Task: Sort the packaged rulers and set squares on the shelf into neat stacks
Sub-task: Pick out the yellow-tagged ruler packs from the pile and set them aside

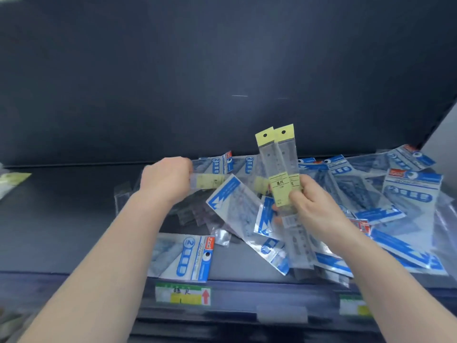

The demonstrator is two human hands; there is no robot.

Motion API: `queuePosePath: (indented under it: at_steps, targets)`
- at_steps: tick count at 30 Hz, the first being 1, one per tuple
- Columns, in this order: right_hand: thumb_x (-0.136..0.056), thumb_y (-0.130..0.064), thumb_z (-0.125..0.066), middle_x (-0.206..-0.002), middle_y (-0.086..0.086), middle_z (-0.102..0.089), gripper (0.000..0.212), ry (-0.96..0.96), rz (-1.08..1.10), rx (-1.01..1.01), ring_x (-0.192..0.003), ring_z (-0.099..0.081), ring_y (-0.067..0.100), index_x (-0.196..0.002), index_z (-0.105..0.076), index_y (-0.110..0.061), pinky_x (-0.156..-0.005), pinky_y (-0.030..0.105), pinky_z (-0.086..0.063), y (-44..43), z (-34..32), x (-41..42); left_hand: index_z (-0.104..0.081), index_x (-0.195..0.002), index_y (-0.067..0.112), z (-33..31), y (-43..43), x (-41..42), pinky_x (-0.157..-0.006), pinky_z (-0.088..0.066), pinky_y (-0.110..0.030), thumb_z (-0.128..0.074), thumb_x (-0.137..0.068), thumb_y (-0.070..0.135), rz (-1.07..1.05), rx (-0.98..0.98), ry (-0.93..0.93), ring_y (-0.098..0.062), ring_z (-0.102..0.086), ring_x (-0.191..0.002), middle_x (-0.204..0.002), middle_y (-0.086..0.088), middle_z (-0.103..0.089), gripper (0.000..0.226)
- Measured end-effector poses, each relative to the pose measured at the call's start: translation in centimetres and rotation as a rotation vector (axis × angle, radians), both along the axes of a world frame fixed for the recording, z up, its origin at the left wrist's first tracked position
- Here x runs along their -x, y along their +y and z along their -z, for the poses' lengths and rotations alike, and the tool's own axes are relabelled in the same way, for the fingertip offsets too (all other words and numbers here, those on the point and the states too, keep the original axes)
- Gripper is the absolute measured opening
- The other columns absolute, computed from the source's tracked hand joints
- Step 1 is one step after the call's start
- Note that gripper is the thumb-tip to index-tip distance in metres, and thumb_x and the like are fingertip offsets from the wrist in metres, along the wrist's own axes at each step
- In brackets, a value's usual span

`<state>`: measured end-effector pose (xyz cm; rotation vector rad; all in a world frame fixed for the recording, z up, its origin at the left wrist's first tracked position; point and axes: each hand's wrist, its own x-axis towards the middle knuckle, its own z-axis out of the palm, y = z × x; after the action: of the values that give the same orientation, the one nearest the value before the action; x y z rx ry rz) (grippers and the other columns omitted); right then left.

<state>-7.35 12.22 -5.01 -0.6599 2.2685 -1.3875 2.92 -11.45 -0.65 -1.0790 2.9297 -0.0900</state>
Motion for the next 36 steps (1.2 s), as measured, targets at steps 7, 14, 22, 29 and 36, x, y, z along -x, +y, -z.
queuePosePath:
  at_steps: [7,14,22,29,36]
  targets:
    - [-0.094,-0.014,-0.037,-0.11,-0.002,-0.065,0.026,-0.022,-0.091,0.009,-0.095,-0.064,0.02,-0.115,-0.051,-0.021,-0.086,0.038,-0.051,-2.8,-0.4,-0.3,-0.061,-0.09,0.012,0.1,-0.6,-2.9,-0.062,-0.045,-0.032,-0.056,-0.091,0.02,-0.199,-0.369,0.419,-0.025,-0.054,-0.071,-0.082,-0.004,-0.063,0.01]
    - [-0.098,-0.019,-0.042,-0.118,-0.004,-0.064,0.028,-0.141,-0.019,0.14,-0.106,-0.061,0.016,-0.123,-0.054,-0.021,-0.094,0.039,-0.049,-9.0,-1.1,-2.5,-0.062,-0.091,0.013,1.5,4.0,-3.2,-0.061,-0.05,-0.031,-0.058,-0.097,0.017,-0.193,-1.235,0.68,-0.016,-0.054,-0.06,-0.069,-0.001,-0.059,0.008]
    - [-0.098,-0.014,-0.047,-0.11,-0.006,-0.069,0.027,-0.11,-0.113,0.25,-0.101,-0.064,0.009,-0.119,-0.062,-0.02,-0.085,0.026,-0.051,-17.6,-2.2,-8.9,-0.066,-0.1,0.008,2.0,-2.1,-6.8,-0.066,-0.047,-0.036,-0.055,-0.096,0.028,-0.172,-1.04,0.725,-0.02,-0.057,-0.068,-0.085,-0.007,-0.069,0.023]
    - [-0.096,-0.03,-0.048,-0.117,-0.001,-0.057,0.032,0.25,-0.272,-0.004,-0.108,-0.055,0.015,-0.127,-0.056,-0.03,-0.091,0.033,-0.048,-27.8,-1.3,-15.6,-0.06,-0.103,0.013,2.3,-13.0,-14.3,-0.078,-0.054,-0.042,-0.052,-0.097,0.023,-0.248,-0.93,0.806,-0.022,-0.064,-0.085,-0.098,-0.005,-0.068,0.014]
    - [-0.097,-0.04,-0.045,-0.143,0.002,-0.039,0.054,0.629,-0.415,-0.374,-0.128,-0.037,0.025,-0.145,-0.029,-0.023,-0.098,0.04,-0.039,-36.4,-0.8,-22.1,-0.056,-0.126,0.021,2.3,-25.4,-24.1,-0.087,-0.051,-0.04,-0.051,-0.094,0.017,-0.366,-0.52,0.571,-0.026,-0.061,-0.101,-0.114,-0.002,-0.066,0.033]
